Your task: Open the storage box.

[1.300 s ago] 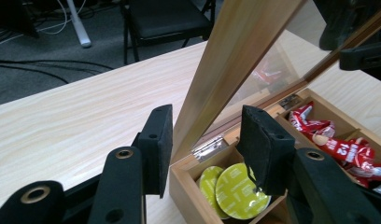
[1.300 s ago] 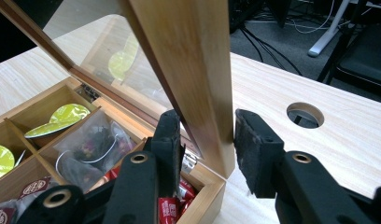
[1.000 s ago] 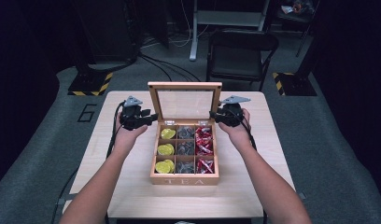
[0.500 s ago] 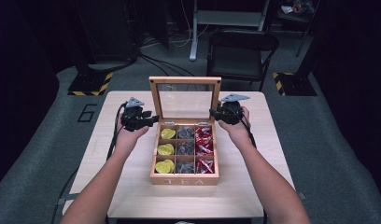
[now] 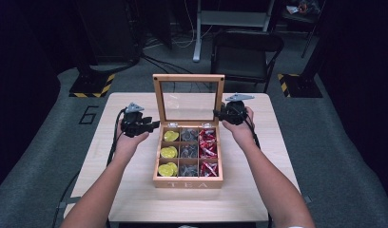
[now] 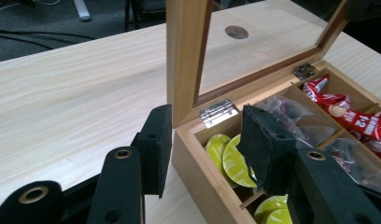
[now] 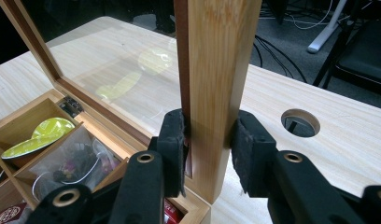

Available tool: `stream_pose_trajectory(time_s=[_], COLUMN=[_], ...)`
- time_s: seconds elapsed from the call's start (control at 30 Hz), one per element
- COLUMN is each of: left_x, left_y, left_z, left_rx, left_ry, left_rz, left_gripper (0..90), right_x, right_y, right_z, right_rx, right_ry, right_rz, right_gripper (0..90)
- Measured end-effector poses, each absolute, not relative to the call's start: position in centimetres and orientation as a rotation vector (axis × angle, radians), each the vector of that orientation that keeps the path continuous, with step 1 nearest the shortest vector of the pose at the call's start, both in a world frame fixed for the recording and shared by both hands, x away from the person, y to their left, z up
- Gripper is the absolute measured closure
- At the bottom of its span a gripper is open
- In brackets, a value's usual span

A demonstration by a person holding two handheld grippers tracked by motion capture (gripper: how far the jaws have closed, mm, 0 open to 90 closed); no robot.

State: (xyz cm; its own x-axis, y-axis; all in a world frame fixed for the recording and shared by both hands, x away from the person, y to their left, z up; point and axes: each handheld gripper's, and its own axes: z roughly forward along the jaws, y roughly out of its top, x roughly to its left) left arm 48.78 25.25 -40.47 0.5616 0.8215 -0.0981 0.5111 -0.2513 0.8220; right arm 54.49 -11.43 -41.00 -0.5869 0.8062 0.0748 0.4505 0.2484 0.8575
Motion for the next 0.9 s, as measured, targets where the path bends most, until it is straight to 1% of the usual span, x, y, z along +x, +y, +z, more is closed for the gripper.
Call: stream_pose_trajectory(time_s=[0.17, 0.23, 0.43, 0.57, 0.9], left_x=[48.0, 47.7, 47.1, 46.5, 44.6], left_y=[24.7, 24.7, 25.0, 25.3, 26.0], left_z=[-40.1, -40.2, -40.9, -41.3, -41.8], left_rx=[1.927, 1.905, 1.921, 1.904, 1.901], left_ry=[1.06, 1.051, 1.07, 1.071, 1.062], left_rz=[0.434, 0.434, 0.409, 0.407, 0.438], left_gripper=[54.0, 54.0, 53.9, 53.8, 53.4], right_x=[54.7, 54.7, 54.8, 55.1, 56.1], right_y=[-11.5, -11.5, -11.5, -11.5, -11.5], right_z=[-40.9, -40.9, -41.0, -40.9, -41.1], right_rx=[1.14, 1.14, 1.156, 1.172, 1.224], right_ry=[2.158, 2.159, 2.159, 2.157, 2.162], right_rz=[1.268, 1.261, 1.266, 1.269, 1.275], right_gripper=[65.6, 65.6, 65.6, 65.5, 65.2])
